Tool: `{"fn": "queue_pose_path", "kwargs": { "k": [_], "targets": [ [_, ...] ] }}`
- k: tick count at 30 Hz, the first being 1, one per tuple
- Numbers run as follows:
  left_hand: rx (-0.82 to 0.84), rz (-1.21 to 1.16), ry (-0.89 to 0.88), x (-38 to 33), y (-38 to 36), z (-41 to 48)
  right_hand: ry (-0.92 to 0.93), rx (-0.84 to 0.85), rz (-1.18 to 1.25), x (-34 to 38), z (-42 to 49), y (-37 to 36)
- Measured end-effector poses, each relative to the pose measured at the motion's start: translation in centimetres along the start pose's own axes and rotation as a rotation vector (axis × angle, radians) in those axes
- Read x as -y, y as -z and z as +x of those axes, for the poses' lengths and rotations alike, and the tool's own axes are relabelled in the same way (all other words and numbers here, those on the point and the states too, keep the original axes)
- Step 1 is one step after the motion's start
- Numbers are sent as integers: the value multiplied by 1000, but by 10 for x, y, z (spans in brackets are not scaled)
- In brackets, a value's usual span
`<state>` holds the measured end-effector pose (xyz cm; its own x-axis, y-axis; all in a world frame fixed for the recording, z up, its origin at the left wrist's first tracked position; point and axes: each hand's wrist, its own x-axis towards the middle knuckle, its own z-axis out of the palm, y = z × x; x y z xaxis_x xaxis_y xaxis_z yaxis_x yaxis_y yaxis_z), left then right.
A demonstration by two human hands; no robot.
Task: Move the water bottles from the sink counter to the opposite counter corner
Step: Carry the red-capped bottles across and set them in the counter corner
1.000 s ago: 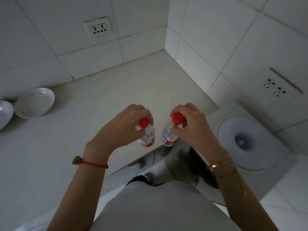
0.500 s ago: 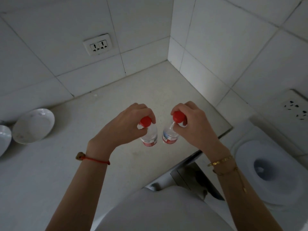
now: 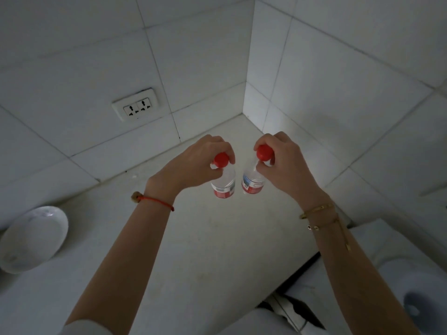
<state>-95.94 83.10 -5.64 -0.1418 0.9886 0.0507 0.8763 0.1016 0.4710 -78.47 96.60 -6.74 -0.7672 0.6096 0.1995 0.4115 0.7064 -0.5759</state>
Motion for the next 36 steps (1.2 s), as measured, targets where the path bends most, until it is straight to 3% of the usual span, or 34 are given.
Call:
{"fn": "queue_pose_path", "kwargs": {
  "k": [18,36],
  "targets": [
    [-34,69,16,103,1,205,50,15,-82,-78,221,-35],
    [-53,138,37,166,-8,289,31,91,-152,-118,328,-77]
  ]
}}
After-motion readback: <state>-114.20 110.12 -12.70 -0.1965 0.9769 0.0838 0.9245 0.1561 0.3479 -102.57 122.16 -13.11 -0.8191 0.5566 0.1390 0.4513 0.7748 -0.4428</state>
